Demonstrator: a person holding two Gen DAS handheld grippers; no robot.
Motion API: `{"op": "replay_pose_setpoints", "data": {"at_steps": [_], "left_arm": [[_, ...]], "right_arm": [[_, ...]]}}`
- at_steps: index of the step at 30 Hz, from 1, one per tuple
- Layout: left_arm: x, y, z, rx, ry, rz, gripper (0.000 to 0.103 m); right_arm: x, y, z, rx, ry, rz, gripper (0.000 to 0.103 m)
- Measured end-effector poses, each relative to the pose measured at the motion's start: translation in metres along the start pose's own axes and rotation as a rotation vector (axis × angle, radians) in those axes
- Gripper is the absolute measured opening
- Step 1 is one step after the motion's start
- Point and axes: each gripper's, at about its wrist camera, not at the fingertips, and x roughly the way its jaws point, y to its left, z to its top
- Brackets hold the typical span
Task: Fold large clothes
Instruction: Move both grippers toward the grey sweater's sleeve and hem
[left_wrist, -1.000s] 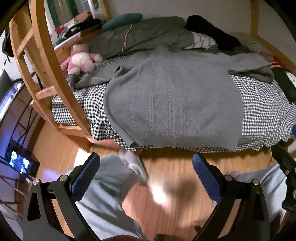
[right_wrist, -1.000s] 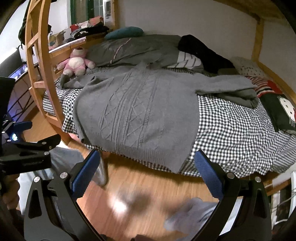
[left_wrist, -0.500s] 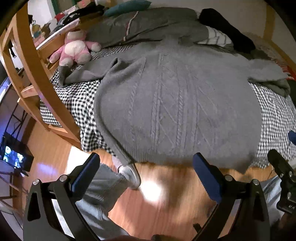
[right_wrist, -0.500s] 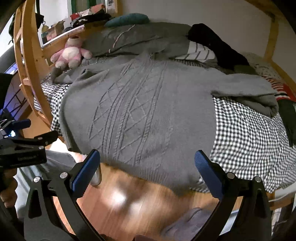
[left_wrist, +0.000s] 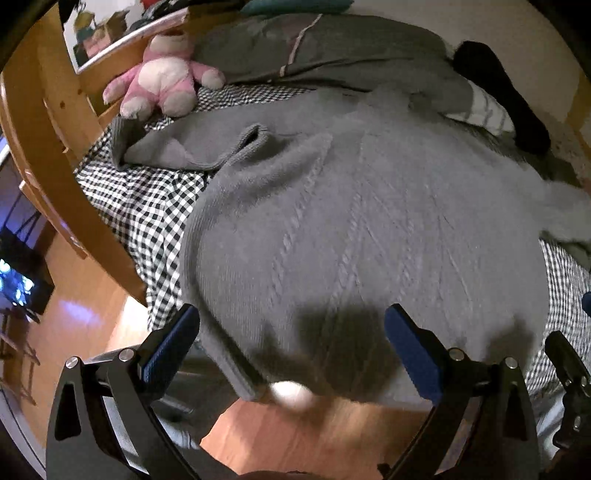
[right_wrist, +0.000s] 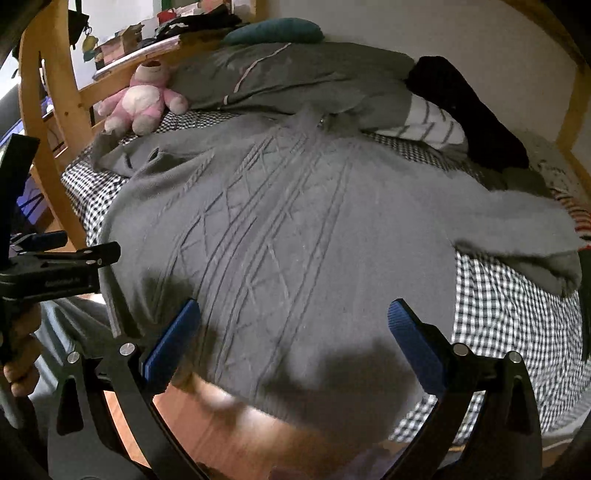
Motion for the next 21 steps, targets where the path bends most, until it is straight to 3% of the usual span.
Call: {"op": "replay_pose_setpoints", "data": {"at_steps": [12,18,21], "left_arm": [[0.07,0.068,0.091,-0.228,-0.009,-0.004,0.099],[0.112,0.129,0.124,-0.419,-0.019,-0.058,0.099],[0.128,0.162,0.131,-0.551,-0.04,-0.125,0.099]], "right_arm": [[0.04,0.01,0.048,-0.05,0.012,0.019,0.1],[0.054,0.018,0.069,-0.08,0.021,0.014,0.1],[0.061,0.024,0.077,-0.096,0.024,0.015,0.1]]}}
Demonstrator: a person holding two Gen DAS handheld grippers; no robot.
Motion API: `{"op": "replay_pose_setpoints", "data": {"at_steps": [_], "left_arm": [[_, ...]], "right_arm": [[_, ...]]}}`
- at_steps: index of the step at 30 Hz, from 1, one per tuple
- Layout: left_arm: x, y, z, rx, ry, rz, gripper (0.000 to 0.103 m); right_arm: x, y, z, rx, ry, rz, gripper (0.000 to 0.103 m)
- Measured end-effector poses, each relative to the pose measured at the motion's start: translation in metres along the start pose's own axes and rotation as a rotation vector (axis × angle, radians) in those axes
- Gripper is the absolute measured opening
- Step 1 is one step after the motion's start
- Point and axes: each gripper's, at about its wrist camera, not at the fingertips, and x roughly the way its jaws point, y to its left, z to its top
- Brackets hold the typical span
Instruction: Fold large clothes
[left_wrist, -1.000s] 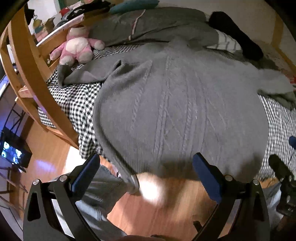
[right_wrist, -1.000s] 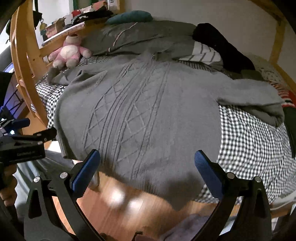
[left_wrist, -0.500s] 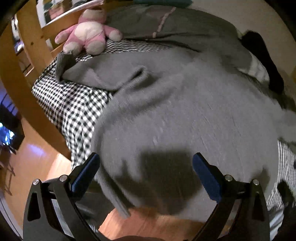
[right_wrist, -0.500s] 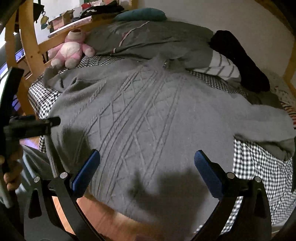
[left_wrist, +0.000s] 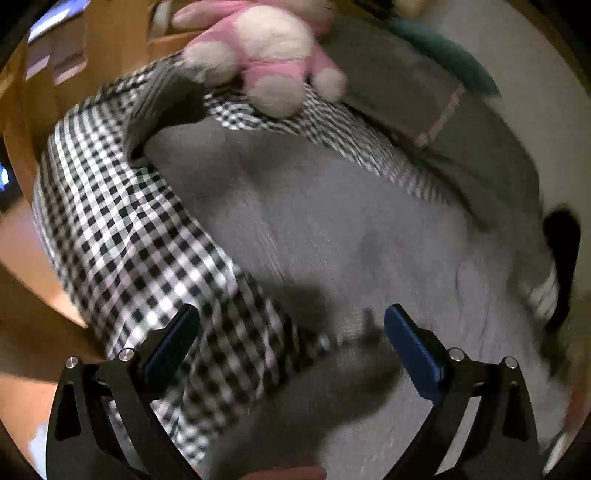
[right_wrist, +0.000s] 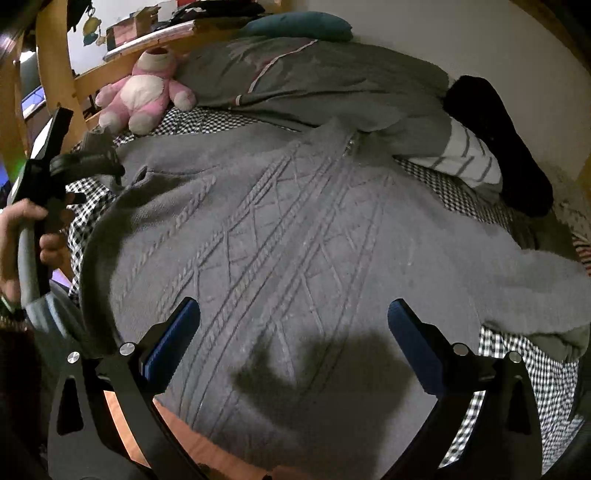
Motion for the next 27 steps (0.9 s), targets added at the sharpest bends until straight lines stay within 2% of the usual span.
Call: {"op": "replay_pose_setpoints", "data": {"at_steps": [2,5,6,7,9,10,14,17,18,19,20,21,22,23,25,27], "left_arm": [[0.006,0.008,0.009,-0.041,-0.012,-0.02,0.099],[0.024,0.012,0.026,-0.037,-0.02,-0.003,0.099],[0.03,0.013,0.029,-0.043,-0.011,-0.018,0.099],[0.04,0.016,0.032,-0.076,0.005,-0.098,0.099],[0.052,0.022,0.032,-0.134,0.036,-0.184,0.099],[0.056,0.024,0.031,-0.156,0.029,-0.178,0.099],[0.059,0.016,0.029,-0.087,-0.006,-0.173,0.098],[0.061,0.027,0.034,-0.156,-0.03,-0.236,0.098],[0.061,0.027,0.037,-0.153,-0.022,-0.232,0.085],[0.06,0.027,0.041,-0.142,-0.028,-0.198,0.049],[0.058,0.029,0.042,-0.135,-0.042,-0.14,0.031],[0.058,0.032,0.044,-0.15,-0.05,-0.128,0.024],[0.06,0.036,0.046,-0.177,-0.037,-0.176,0.022],[0.06,0.036,0.047,-0.175,-0.037,-0.185,0.02],[0.052,0.032,0.048,-0.147,-0.078,-0.205,0.015],[0.036,0.016,0.048,-0.062,-0.154,-0.182,0.015]], "right_arm": [[0.006,0.004,0.006,-0.005,0.002,0.004,0.1],[0.015,0.012,0.012,-0.011,0.008,0.012,0.1],[0.017,0.014,0.014,-0.013,0.009,0.017,0.1],[0.019,0.016,0.017,-0.015,0.009,0.022,0.1],[0.022,0.022,0.023,-0.024,0.004,0.03,0.1],[0.023,0.024,0.027,-0.028,0.0,0.032,0.1],[0.021,0.032,0.048,-0.034,-0.042,0.031,0.1],[0.017,0.037,0.057,-0.02,-0.072,0.05,0.1],[0.016,0.039,0.057,-0.017,-0.077,0.056,0.1],[0.015,0.041,0.057,-0.016,-0.079,0.064,0.1],[0.015,0.043,0.057,-0.021,-0.075,0.073,0.1],[0.016,0.045,0.055,-0.026,-0.072,0.076,0.1],[0.016,0.046,0.054,-0.033,-0.069,0.076,0.1],[0.016,0.046,0.053,-0.036,-0.066,0.073,0.1],[0.015,0.042,0.05,-0.035,-0.065,0.07,0.1],[0.012,0.036,0.052,-0.021,-0.074,0.07,0.1]]}}
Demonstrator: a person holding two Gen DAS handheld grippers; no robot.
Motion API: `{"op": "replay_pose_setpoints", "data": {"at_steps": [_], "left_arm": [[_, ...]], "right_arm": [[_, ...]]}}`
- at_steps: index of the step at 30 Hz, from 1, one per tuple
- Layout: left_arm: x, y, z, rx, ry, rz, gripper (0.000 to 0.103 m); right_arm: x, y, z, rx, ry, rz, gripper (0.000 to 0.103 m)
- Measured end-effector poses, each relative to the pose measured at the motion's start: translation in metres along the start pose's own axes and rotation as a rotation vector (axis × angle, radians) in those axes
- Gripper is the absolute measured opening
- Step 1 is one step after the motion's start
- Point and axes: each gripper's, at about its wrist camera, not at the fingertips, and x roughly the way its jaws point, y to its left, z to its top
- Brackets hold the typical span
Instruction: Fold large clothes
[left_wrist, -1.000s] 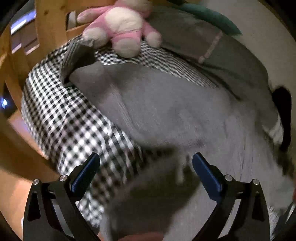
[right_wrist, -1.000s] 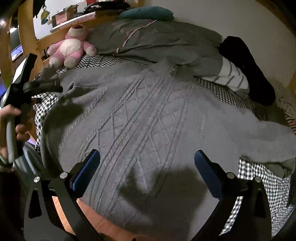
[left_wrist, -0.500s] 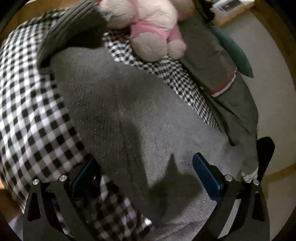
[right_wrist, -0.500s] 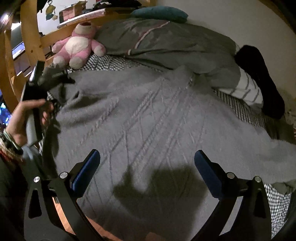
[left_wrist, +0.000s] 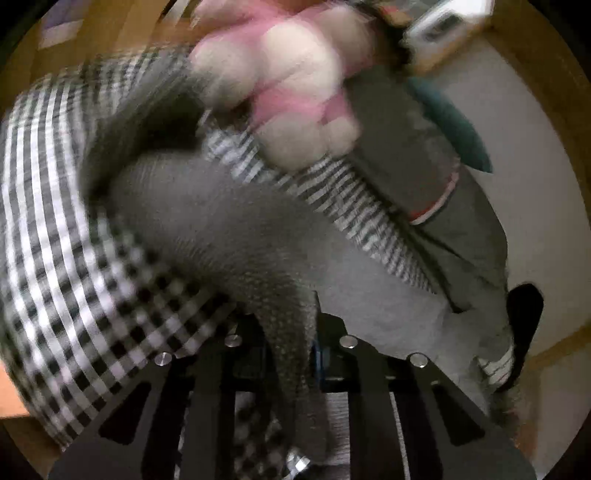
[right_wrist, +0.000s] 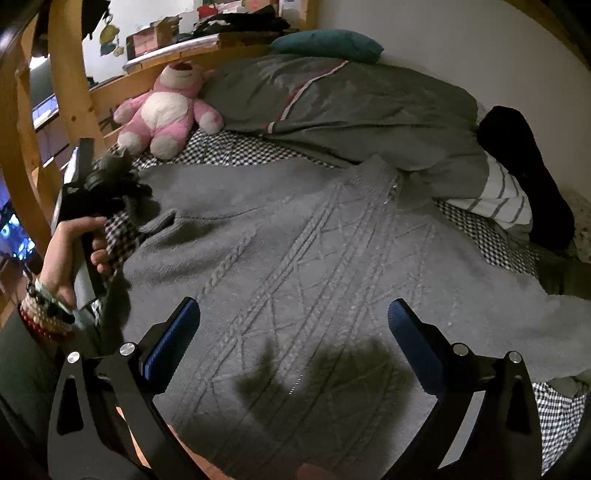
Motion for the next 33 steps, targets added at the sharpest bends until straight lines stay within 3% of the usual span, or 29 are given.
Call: {"op": "replay_pose_setpoints", "data": {"at_steps": [2,5,11,16,17,20,23,25,28,31,32,33], "left_arm": [[-0.006,-0.028,-0.005,0.136,-0.037,0.04,0.015],[0.009,-0.056,-0.027,0.263,0.004,0.103,0.015],[0.021,-0.118,-0.081,0.631,-0.082,0.294,0.015],[0.035,-0.15,-0.129,0.864,-0.092,0.396,0.014],[0.035,-0.154,-0.137,0.9,-0.106,0.415,0.014],[0.031,-0.164,-0.16,0.987,-0.139,0.452,0.014],[0.037,-0.169,-0.169,1.012,-0.143,0.458,0.014],[0.038,-0.172,-0.171,1.029,-0.149,0.455,0.014],[0.038,-0.176,-0.185,1.056,-0.159,0.46,0.014],[0.04,-0.178,-0.189,1.08,-0.165,0.47,0.014],[0.04,-0.178,-0.188,1.083,-0.165,0.47,0.014],[0.041,-0.178,-0.189,1.084,-0.163,0.468,0.014]], "right_arm": [[-0.004,-0.005,0.011,0.003,-0.017,0.032,0.1],[-0.013,0.001,0.044,-0.057,-0.057,0.084,0.1],[-0.026,0.063,0.156,-0.332,-0.131,0.153,0.1],[0.022,0.149,0.196,-0.558,0.085,0.269,0.1],[0.047,0.17,0.2,-0.579,0.182,0.284,0.1],[0.1,0.199,0.2,-0.541,0.347,0.29,0.1],[0.153,0.202,0.204,-0.414,0.484,0.253,0.1],[0.175,0.202,0.205,-0.358,0.548,0.263,0.1],[0.194,0.2,0.21,-0.217,0.597,0.381,0.1],[0.22,0.2,0.215,-0.111,0.655,0.385,0.1],[0.228,0.202,0.214,-0.102,0.676,0.381,0.096],[0.233,0.206,0.214,-0.112,0.677,0.363,0.073]]}}
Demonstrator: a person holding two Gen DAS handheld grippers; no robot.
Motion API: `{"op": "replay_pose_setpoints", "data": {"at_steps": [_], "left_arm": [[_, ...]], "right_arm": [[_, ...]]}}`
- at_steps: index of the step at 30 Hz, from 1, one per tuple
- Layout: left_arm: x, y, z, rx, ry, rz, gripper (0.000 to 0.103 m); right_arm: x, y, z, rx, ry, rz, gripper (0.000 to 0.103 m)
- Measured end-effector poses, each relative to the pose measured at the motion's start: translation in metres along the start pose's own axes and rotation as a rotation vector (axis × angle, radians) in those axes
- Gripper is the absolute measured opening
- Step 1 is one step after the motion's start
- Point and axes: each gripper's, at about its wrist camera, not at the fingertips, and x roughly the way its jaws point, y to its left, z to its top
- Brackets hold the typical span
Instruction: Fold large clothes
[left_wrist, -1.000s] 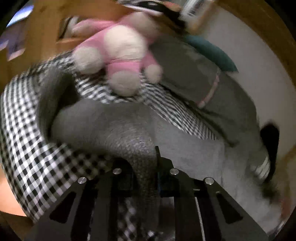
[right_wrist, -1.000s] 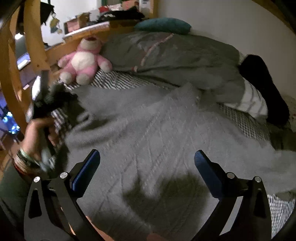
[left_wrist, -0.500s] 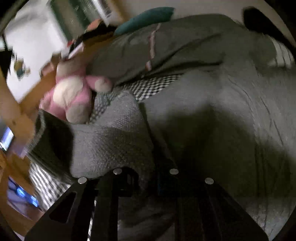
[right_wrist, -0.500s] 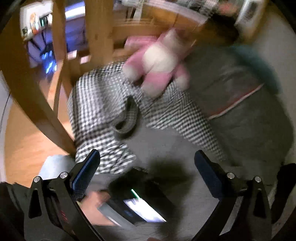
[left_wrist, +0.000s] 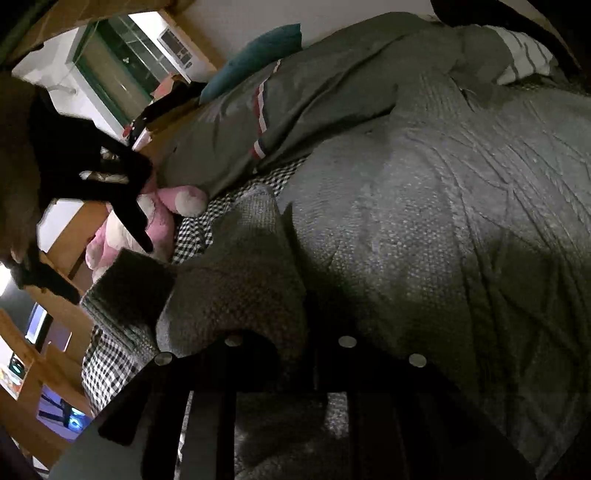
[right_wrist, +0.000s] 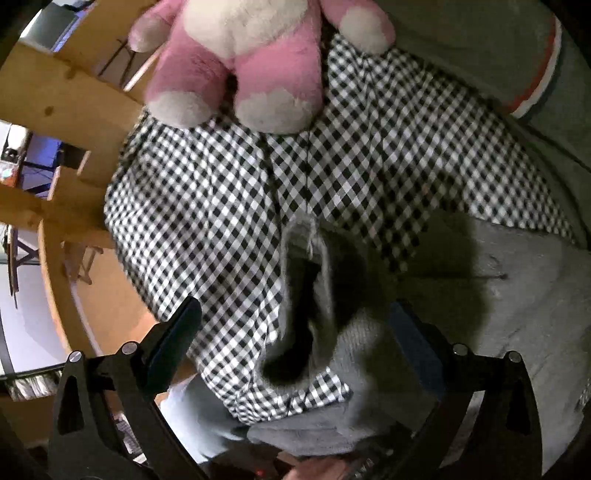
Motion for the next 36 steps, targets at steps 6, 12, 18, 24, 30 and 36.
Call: {"op": "replay_pose_setpoints", "data": {"at_steps": [6,12,18,24,30,36], "left_arm": [[0.0,0.002,0.001,-0.007,0.001,-0.018,0.014],[-0.001,0.004,0.001,-0.021,-0.001,-0.03,0.014],[-0.001,0.005,0.001,-0.035,-0.001,-0.031,0.014],[-0.002,0.004,0.0,-0.043,-0.006,-0.025,0.015],[-0.004,0.003,0.0,-0.046,-0.015,-0.018,0.016],[-0.015,0.01,0.003,-0.116,-0.049,-0.076,0.023]], "right_arm": [[0.006,0.01,-0.006,-0.08,0.034,-0.11,0.008],[-0.049,0.007,-0.015,-0.095,-0.056,-0.004,0.008],[-0.115,-0.009,-0.025,-0.078,-0.161,0.061,0.008],[-0.172,-0.063,-0.057,-0.012,-0.266,0.114,0.008],[-0.207,-0.14,-0.101,0.08,-0.354,0.171,0.008],[-0.215,-0.198,-0.152,0.149,-0.401,0.21,0.008]]}}
